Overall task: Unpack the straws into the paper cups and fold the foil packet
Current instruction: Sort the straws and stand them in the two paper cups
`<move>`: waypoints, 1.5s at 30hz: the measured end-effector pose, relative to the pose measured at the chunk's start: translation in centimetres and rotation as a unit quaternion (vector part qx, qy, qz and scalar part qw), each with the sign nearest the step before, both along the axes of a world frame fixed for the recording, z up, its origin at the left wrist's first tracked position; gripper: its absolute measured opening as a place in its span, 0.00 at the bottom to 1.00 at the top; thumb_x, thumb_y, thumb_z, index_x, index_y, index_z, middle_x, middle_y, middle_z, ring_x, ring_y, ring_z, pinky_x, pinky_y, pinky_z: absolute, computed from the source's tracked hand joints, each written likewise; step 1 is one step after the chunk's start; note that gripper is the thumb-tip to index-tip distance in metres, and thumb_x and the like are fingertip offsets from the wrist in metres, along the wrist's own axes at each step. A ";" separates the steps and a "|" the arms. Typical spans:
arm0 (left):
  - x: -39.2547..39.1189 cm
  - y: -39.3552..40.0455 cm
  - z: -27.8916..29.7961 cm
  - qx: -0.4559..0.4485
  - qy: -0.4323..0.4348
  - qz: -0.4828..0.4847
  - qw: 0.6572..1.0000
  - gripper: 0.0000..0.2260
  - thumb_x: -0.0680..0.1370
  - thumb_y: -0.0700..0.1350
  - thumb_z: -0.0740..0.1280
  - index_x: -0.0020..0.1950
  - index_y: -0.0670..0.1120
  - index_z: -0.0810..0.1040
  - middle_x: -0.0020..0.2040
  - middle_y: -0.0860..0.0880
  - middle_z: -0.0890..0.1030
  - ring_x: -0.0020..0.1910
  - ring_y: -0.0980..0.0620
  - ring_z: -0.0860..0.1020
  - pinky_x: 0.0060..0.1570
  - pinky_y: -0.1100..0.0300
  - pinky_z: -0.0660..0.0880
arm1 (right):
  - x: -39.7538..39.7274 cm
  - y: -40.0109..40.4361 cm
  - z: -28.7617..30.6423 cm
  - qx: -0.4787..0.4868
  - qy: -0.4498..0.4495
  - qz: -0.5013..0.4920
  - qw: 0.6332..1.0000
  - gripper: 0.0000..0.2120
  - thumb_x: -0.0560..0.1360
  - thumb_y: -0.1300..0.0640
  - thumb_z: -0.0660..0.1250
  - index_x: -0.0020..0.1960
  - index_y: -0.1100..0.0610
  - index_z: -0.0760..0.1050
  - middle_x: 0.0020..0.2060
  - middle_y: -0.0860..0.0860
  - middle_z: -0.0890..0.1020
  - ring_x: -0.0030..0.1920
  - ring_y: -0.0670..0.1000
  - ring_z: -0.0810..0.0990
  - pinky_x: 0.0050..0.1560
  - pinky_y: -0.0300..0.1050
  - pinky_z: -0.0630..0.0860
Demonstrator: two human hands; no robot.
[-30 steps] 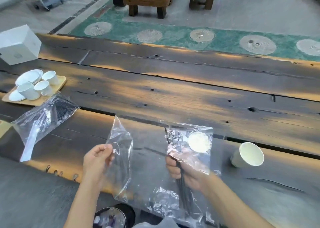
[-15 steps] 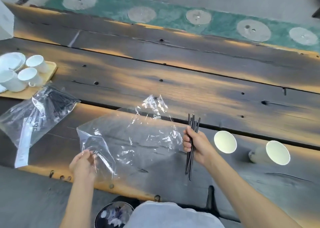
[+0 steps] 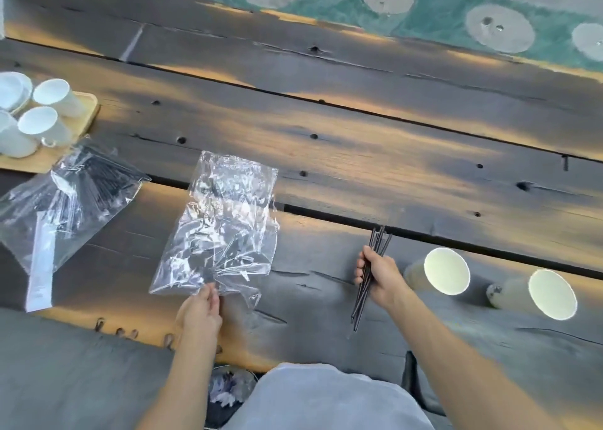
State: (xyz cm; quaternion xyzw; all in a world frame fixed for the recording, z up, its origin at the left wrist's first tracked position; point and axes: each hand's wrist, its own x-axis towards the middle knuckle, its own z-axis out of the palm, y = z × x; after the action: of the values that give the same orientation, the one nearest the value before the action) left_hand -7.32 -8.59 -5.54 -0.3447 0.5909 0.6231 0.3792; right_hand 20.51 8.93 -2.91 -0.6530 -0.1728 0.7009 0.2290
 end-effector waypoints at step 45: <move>13.1 14.8 -1.9 -0.249 0.456 -0.708 0.478 0.30 0.75 0.56 0.71 0.69 0.43 0.65 0.60 0.41 0.72 0.56 0.44 0.72 0.53 0.51 0.73 | 4.0 -5.3 -2.2 0.040 -0.194 0.118 0.973 0.13 0.77 0.70 0.54 0.44 0.57 0.73 0.34 0.53 0.76 0.27 0.50 0.71 0.26 0.39 0.67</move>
State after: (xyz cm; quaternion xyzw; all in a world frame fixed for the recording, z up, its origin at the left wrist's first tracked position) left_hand 5.79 6.26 -7.44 0.4434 0.8545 0.0396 0.2677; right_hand 24.51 3.68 -5.06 -0.7422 -0.3174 0.5751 0.1329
